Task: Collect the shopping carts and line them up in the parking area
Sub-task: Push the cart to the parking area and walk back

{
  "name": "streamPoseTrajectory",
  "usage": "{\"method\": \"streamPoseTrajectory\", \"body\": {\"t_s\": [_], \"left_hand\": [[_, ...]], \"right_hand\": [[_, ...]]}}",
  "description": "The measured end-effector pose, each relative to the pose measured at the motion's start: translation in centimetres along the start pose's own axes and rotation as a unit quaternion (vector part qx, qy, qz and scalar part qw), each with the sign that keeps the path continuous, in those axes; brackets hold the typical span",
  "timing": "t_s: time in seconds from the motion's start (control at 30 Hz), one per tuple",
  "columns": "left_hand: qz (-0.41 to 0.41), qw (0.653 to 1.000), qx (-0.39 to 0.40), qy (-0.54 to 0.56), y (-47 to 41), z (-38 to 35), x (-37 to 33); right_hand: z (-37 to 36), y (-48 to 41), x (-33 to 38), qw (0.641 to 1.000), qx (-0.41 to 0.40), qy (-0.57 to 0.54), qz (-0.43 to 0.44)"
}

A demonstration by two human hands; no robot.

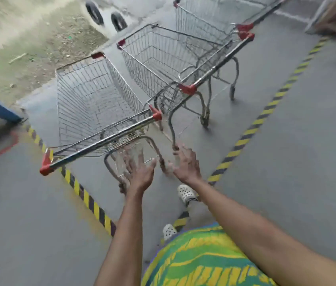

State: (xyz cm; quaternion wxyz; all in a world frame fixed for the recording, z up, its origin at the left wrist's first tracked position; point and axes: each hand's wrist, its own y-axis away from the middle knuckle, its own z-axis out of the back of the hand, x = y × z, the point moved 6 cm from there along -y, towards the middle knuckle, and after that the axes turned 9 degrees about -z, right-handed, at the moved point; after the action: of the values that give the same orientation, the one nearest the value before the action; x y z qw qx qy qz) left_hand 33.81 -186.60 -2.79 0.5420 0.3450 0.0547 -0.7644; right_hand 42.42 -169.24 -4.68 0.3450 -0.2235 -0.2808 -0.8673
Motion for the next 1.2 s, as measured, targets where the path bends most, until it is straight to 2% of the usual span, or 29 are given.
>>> {"method": "streamPoseTrajectory", "body": {"t_s": [0.07,0.2,0.33,0.43,0.63,0.7,0.8,1.0,1.13,1.2], "left_hand": [[-0.052,0.998,0.038,-0.007,2.0,-3.2,-3.6],[-0.186,0.971,0.143,-0.035,6.5,-11.7,-12.2],[-0.255,0.933,0.252,-0.015,13.1,-20.7,-19.5],[-0.291,0.903,0.314,-0.016,19.2,-27.7,-25.0],[-0.291,0.85,0.439,0.01,31.0,-46.8,-34.8],[-0.306,0.826,0.473,0.026,36.4,-52.2,-39.1],[-0.334,0.787,0.518,0.035,45.0,-56.0,-46.4],[-0.352,0.737,0.576,0.03,52.7,-65.1,-55.8],[-0.362,0.715,0.598,0.027,55.2,-73.8,-62.7],[-0.373,0.701,0.608,0.027,57.1,-78.6,-67.3]], "right_hand": [[1.3,2.3,-6.1,0.997,-0.009,-0.01,-0.074],[7.5,8.3,-17.8,0.971,-0.1,-0.083,-0.202],[13.2,15.9,-30.6,0.908,-0.194,-0.161,-0.333],[16.1,21.6,-39.2,0.859,-0.241,-0.218,-0.395],[22.7,35.3,-55.6,0.8,-0.262,-0.268,-0.468],[25.9,40.4,-59.8,0.754,-0.298,-0.308,-0.497],[30.8,46.2,-64.7,0.683,-0.371,-0.364,-0.514],[36.3,51.6,-73.1,0.587,-0.449,-0.457,-0.495],[39.8,53.3,-80.4,0.546,-0.465,-0.48,-0.506],[42.3,54.1,-85.1,0.514,-0.482,-0.489,-0.513]]}}
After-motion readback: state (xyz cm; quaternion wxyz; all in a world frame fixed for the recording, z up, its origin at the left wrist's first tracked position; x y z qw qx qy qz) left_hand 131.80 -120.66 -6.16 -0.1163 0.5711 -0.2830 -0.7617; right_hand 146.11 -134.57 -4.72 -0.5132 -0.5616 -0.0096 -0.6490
